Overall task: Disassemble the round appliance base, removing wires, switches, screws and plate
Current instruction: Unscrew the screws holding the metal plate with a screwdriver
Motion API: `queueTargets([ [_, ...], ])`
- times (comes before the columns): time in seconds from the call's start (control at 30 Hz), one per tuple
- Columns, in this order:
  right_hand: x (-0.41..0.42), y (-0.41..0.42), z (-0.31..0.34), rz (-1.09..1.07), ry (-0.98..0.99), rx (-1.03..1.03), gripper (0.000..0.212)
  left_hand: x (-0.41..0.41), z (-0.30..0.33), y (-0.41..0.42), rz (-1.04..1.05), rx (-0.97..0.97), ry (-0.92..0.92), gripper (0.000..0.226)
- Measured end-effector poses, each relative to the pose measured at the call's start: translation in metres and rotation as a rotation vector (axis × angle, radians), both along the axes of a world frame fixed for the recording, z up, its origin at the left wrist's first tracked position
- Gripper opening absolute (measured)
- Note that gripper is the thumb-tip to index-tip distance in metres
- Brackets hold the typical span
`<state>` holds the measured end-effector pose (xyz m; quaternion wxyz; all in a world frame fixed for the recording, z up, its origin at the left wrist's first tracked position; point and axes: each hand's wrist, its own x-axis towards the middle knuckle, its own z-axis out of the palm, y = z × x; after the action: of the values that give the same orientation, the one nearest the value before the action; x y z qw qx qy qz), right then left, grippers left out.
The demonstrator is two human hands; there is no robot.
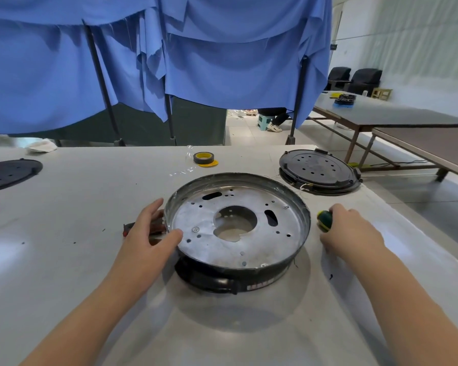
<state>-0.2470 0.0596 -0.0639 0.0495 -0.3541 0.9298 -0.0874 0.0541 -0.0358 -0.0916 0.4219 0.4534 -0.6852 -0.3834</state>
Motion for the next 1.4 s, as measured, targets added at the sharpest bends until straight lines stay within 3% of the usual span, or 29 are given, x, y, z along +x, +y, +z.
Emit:
queueTargets([
  [0.3,-0.002,-0.002,0.0,0.052,0.029,-0.062,0.037,0.0,-0.002,0.0,-0.024,0.017,0.066,0.07],
  [0.43,0.01,-0.004,0.023,0.108,0.114,-0.24,0.043,0.0,-0.002,0.001,-0.043,0.013,0.085,0.062],
  [0.57,0.036,-0.011,0.065,0.295,0.142,-0.425,0.042,-0.001,0.0,0.003,-0.071,-0.019,0.07,0.056],
  [0.63,0.052,-0.016,0.088,0.422,0.058,-0.562,0.039,-0.002,0.003,0.007,-0.086,-0.038,0.053,0.055],
  [0.77,0.09,-0.029,0.121,0.609,-0.375,-0.855,0.018,-0.006,0.006,0.014,-0.122,-0.026,0.084,0.041],
  [0.97,0.119,-0.059,0.124,0.51,-1.006,-1.076,0.017,-0.008,0.005,0.018,-0.168,0.001,0.077,0.033],
  [1.17,0.13,-0.07,0.089,0.476,-1.134,-1.157,0.002,-0.007,0.001,0.017,-0.159,-0.076,0.0,0.03],
  [1.4,0.135,-0.073,0.071,0.566,-1.06,-1.114,0.017,-0.007,0.001,0.016,-0.158,-0.092,-0.023,0.028],
])
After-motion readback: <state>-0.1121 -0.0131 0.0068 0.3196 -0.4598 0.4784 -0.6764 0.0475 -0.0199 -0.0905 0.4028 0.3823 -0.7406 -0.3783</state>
